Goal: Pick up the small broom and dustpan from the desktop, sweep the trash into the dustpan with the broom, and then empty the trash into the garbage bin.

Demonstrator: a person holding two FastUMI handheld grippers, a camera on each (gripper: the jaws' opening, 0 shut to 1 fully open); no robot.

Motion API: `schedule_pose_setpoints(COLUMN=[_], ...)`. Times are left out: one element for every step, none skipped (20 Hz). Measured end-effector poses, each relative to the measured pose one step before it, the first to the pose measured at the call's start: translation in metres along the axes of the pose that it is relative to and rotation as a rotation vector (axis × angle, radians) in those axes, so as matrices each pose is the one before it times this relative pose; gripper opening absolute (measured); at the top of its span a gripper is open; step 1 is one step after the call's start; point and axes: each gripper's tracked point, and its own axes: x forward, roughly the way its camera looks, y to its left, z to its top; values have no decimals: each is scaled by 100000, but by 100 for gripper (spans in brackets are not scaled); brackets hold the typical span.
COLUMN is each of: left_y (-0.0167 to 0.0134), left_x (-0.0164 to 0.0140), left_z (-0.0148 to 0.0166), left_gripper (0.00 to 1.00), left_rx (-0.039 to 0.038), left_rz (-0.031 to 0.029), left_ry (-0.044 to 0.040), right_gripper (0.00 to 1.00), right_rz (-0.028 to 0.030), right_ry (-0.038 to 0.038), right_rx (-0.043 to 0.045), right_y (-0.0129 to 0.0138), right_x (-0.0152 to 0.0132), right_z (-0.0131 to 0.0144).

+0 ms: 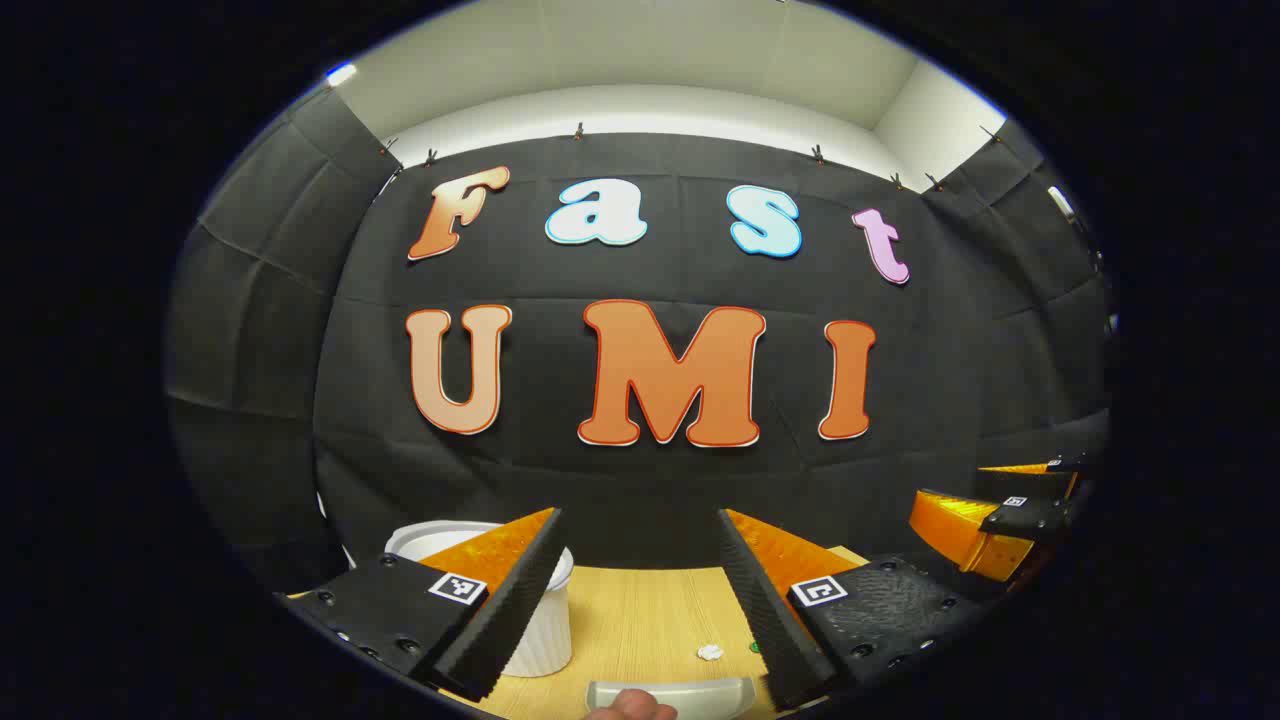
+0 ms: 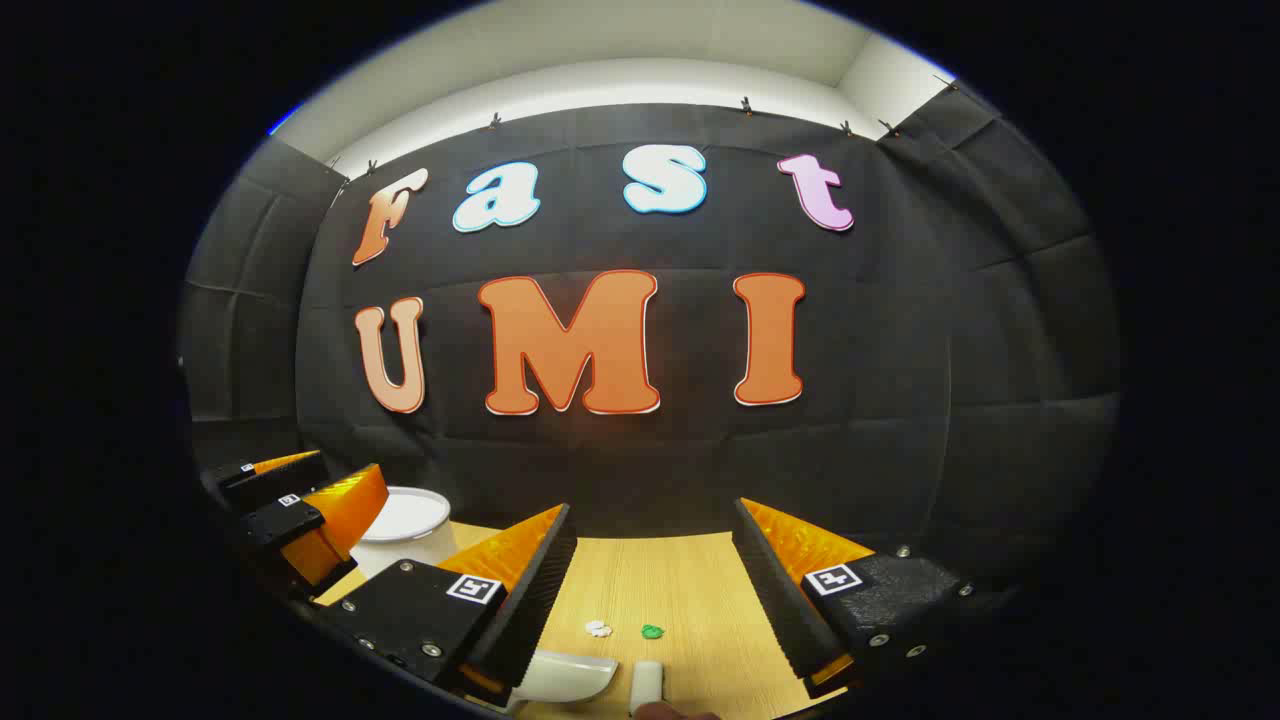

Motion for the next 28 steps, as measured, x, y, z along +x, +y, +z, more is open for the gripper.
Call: schedule_pose_setpoints(left_y=[-114, -150, -107, -100, -264, -153, -284, -87, 135, 221, 83, -36, 16, -111, -37, 62, 51, 131, 159, 195, 118, -55, 25, 199, -36, -14, 48, -64], left_x=[-103, -44, -38, -63, -9, -101, -13, -90, 43, -14, 17, 120, 1, -120, 100, 126, -1, 82, 148, 175, 4, 36, 3, -59, 2, -72, 14, -5], left_z=[-99, -114, 8, -67, -23, 13, 57, -97, 47, -52, 41, -59, -90, -181, -84, -99, -49, -66, 140, -107, 79, -207, 70, -51, 122, 72, 182, -60], left_gripper=[93, 93, 93, 93, 94, 95, 94, 95, 95, 95, 95, 94, 94, 95, 95, 95, 95, 95, 95, 95, 95, 95, 95, 95, 95, 95, 95, 95], left_rx=[546, -9, 207, 282, 556, 667, 379, 225, 161, -235, -145, 206, 155, -46, -132, -245, 8, -236, -58, 212, 346, 106, 239, 174, 46, 237, -44, 317], left_rz=[741, 483, 439, 403, 18, 57, -369, -58, 458, 808, 163, 92, 161, -420, -102, -422, -8, -176, 265, 91, 360, -24, 241, 114, 22, 136, -89, 18], left_ry=[384, 315, 545, 379, 379, -47, 203, -74, 37, -318, 53, 208, 55, 156, 52, 99, 105, -120, -274, 37, -45, -77, -99, -333, -534, -503, -462, -81], right_gripper=[94, 94, 94, 94, 94, 94, 94, 94, 94, 94, 94, 94, 94, 94, 94, 95, 94, 95, 95, 94, 94, 94, 94, 94, 94, 94, 94, 95], right_rz=[733, 651, 552, 92, 342, 532, 2857, 514, -1690, -563, -682, 52, -353, -177, -512, -479, -332, -140, 158, 84, 745, 897, -202, -375, -259, -302, 316, 1019], right_ry=[-228, 0, 328, 602, 984, 1391, -57, -1317, -355, -56, 747, 394, 429, 264, 71, -147, -39, 213, 227, 188, 32, -224, -126, -189, -230, -8, -237, -602], right_rx=[59, -31, -82, 146, 460, 366, 1282, 428, -1399, -1439, -877, 462, 575, 209, -279, -241, -193, -258, -289, -481, -252, 441, 147, -588, -385, 122, 656, 1237], right_y=[47, -84, 51, -53, -94, 68, 456, 235, -360, -290, -188, 65, -12, -84, -25, -57, 21, 65, 153, 201, 268, 264, -77, -10, -34, -70, 70, 190], right_x=[-47, -126, 2, 35, -19, 78, -27, -113, 54, 74, 35, -143, 13, 73, 92, 62, 71, -38, 6, 132, -12, -102, -34, 29, 62, -23, 53, -83], right_z=[-54, -23, -137, -256, -333, -520, -33, 329, 102, -64, -273, -243, -97, -6, 75, 13, -28, -8, -85, -37, -4, 2, -30, 60, 120, -18, -12, 165])
